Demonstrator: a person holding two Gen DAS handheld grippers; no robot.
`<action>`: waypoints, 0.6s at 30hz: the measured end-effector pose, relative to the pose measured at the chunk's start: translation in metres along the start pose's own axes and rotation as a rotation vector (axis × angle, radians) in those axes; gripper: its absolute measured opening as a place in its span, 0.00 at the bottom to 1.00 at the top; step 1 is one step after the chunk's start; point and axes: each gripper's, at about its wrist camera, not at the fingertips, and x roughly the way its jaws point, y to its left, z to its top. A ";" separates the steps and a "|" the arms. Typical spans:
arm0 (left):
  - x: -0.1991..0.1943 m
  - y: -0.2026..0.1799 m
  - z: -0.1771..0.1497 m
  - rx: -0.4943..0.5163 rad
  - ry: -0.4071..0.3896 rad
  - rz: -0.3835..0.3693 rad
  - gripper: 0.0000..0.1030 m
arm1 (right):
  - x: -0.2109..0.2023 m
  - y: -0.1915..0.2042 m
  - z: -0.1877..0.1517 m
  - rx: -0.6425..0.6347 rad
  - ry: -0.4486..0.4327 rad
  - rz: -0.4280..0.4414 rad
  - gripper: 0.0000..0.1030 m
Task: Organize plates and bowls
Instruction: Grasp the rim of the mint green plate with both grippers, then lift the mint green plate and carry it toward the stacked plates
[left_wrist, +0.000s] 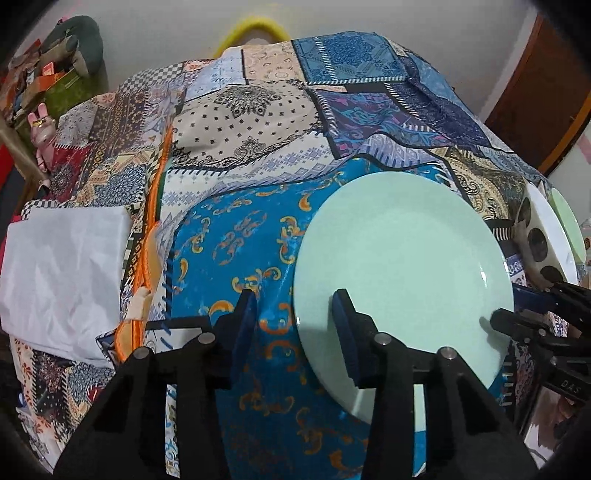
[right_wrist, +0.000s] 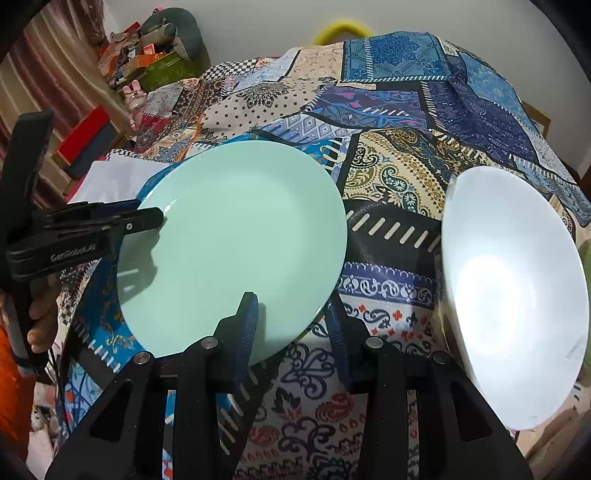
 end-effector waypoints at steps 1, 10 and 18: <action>0.000 0.000 0.000 0.003 -0.002 -0.008 0.41 | 0.001 0.001 0.001 0.000 -0.001 -0.001 0.34; 0.001 0.005 -0.003 0.004 -0.004 -0.069 0.41 | 0.011 0.002 0.012 0.043 0.005 0.058 0.31; -0.006 0.006 -0.009 -0.017 0.001 -0.059 0.35 | 0.007 0.001 0.007 0.053 -0.002 0.085 0.26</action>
